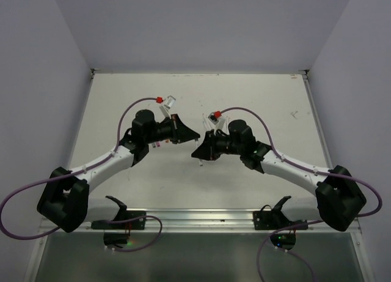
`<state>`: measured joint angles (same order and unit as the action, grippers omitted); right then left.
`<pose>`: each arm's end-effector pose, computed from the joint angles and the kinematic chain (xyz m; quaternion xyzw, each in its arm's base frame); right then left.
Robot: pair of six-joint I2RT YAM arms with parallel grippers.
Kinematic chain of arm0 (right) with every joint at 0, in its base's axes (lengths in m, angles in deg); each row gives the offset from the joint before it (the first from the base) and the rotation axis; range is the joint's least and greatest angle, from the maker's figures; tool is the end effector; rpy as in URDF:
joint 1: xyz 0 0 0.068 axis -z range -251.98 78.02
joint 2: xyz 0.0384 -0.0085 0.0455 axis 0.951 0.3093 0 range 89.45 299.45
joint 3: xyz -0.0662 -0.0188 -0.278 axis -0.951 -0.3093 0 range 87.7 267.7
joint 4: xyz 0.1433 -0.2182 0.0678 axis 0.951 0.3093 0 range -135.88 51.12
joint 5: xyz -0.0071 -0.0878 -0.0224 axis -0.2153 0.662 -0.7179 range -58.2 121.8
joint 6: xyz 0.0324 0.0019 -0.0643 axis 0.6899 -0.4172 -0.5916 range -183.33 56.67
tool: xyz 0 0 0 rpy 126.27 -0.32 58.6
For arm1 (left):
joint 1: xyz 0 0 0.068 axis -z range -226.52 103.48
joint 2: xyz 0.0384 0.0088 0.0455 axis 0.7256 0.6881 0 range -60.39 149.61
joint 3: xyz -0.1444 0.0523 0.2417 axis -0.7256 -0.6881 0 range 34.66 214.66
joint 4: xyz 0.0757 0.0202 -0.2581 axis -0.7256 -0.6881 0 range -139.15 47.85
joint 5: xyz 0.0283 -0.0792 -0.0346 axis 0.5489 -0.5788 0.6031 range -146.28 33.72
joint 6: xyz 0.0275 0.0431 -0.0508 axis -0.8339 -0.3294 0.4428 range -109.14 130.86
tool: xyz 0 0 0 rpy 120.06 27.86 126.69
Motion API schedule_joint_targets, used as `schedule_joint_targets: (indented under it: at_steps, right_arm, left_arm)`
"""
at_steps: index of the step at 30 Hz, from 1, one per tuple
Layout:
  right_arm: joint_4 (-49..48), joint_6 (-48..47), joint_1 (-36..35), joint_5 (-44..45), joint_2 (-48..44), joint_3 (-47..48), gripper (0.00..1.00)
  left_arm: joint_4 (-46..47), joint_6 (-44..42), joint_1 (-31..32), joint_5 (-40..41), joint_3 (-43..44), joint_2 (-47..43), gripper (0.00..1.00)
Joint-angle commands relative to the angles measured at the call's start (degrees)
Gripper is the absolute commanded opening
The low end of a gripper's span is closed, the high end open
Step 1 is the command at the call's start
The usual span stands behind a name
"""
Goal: Open the pen caps
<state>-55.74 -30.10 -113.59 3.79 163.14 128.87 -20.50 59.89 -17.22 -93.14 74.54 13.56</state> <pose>0.2094 0.2234 0.2459 -0.1928 0.7955 0.4869 0.3049 0.2493 -0.1809 0.2620 0.0684 0.7625 -0.5664 0.3051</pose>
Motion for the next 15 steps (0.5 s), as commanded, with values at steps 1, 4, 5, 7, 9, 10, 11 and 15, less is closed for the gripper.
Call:
schedule_joint_targets:
  at_steps: [1, 4, 5, 7, 9, 10, 11, 15]
  right_arm:
    - [-7.87, 2.27, -0.32, 1.02, 0.49, 1.82, 0.13]
    - [-6.75, 2.10, -0.93, 4.01, -0.12, 1.20, 0.00]
    - [-5.44, 0.45, -1.89, 7.15, -0.65, 1.28, 0.00]
    - [-0.97, -1.84, -3.21, 11.90, -1.00, 2.86, 0.00]
    - [7.03, -4.49, -5.06, 20.48, -0.31, 5.40, 0.00]
    - [12.10, -5.36, -5.76, 23.67, 0.05, 6.28, 0.00]
    - [14.50, -7.81, -8.03, 27.27, 0.48, 7.08, 0.00]
    - [18.93, -10.29, -12.97, 43.55, 2.16, 7.97, 0.00]
  left_arm:
    - [1.65, 1.41, 0.14, -0.67, 1.87, -0.21, 0.00]
    - [-6.04, 0.28, 0.14, 2.48, 3.88, 0.14, 0.00]
    - [-8.53, -0.77, 0.14, 5.45, 5.46, 0.31, 0.00]
    - [-15.27, -2.10, 0.06, 8.37, 7.13, 0.66, 0.00]
    - [-20.83, -4.73, 0.06, 13.82, 10.64, 1.98, 0.00]
    - [-25.38, -5.44, 0.06, 15.40, 11.62, 2.33, 0.00]
    - [-25.86, -6.75, 0.14, 18.98, 12.15, 2.34, 0.00]
    - [-28.41, -8.78, -0.55, 26.13, 14.08, 3.30, 0.00]
